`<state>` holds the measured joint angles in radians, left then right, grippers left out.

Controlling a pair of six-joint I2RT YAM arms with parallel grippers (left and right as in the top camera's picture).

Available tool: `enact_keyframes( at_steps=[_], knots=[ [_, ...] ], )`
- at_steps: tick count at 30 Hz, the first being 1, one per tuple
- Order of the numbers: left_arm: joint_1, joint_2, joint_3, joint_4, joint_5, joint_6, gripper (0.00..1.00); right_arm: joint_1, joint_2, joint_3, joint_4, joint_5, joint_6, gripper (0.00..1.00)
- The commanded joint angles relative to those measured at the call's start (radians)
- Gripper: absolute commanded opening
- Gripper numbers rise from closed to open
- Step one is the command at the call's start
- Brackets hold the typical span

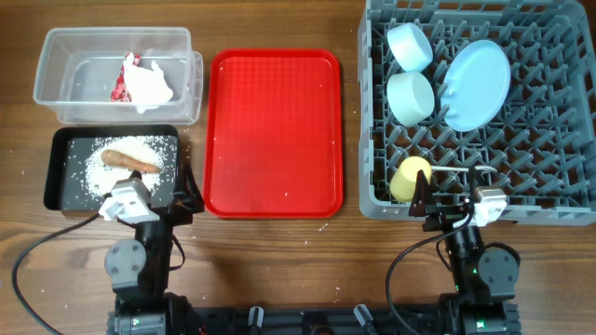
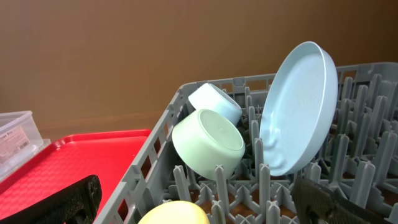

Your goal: Sort waste into correct bins and load items into the dishwasher rack

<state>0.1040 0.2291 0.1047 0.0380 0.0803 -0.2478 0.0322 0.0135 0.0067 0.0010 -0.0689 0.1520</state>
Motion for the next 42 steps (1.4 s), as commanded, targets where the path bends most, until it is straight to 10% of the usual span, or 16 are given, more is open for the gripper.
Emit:
enact_keyframes(
  at_steps=[1, 42],
  knots=[
    [-0.018, -0.085, -0.059, 0.004, -0.003, 0.009, 1.00, 0.007, -0.009, -0.002, 0.002, 0.017, 0.006, 1.00],
    [-0.018, -0.226, -0.099, -0.110, -0.010, 0.009, 1.00, 0.007, -0.009, -0.002, 0.002, 0.016, 0.006, 0.99]
  ],
)
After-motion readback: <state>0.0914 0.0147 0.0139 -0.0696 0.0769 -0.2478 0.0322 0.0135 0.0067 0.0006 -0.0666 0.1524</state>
